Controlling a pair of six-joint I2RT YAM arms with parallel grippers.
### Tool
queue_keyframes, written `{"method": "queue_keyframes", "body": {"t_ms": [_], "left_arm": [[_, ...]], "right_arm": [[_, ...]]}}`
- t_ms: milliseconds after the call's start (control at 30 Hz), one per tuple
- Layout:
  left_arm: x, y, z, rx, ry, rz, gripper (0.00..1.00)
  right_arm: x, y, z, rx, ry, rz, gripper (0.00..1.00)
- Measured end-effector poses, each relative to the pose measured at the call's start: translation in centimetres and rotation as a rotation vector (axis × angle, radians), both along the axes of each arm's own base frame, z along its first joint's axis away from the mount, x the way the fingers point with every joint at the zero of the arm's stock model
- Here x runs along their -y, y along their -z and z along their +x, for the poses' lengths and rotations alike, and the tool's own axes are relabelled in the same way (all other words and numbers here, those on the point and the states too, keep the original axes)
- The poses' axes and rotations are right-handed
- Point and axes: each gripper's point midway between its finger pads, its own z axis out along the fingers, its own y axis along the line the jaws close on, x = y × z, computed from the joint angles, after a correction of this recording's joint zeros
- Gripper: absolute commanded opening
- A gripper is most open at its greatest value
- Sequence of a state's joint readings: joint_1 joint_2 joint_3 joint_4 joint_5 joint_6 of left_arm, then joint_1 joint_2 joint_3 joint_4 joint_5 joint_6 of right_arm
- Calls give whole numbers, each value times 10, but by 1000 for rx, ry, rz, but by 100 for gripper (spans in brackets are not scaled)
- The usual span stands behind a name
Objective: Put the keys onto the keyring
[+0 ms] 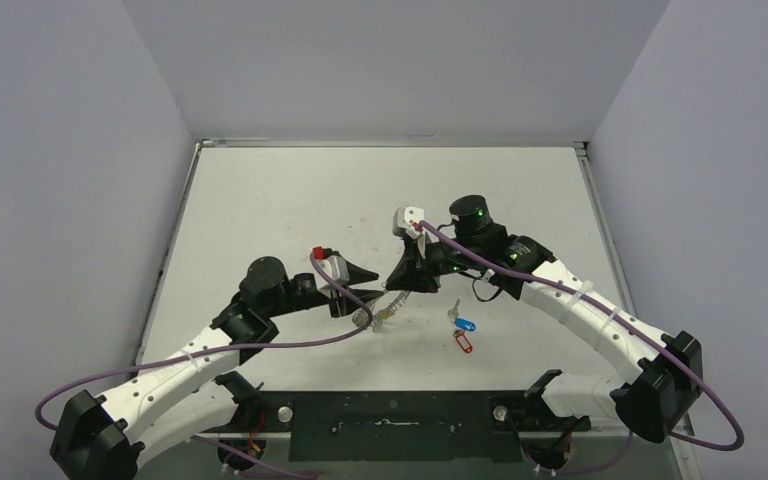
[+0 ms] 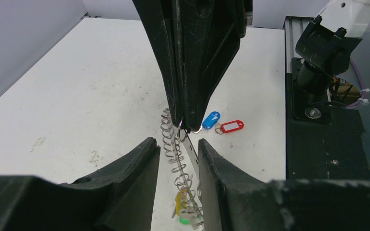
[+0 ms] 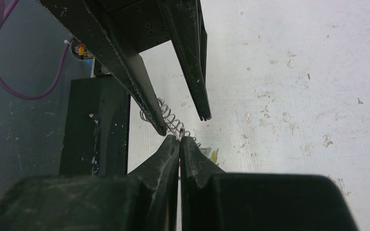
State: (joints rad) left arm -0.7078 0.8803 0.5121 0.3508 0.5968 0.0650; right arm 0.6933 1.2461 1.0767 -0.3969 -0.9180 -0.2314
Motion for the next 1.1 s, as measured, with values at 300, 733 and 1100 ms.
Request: {"method": "queue_keyframes", "body": {"t_ms": [300,733,1100], "left_arm": [[-3,-10,0,30,-17,-19,34],[1,-5,2,46,7,18,27],[8,1,2,37,45,42,23]], "right_arm": [[0,0,0,10,-4,0,0],[0,0,0,15,-13,3,0],[0,0,0,15,-13,3,0]]}}
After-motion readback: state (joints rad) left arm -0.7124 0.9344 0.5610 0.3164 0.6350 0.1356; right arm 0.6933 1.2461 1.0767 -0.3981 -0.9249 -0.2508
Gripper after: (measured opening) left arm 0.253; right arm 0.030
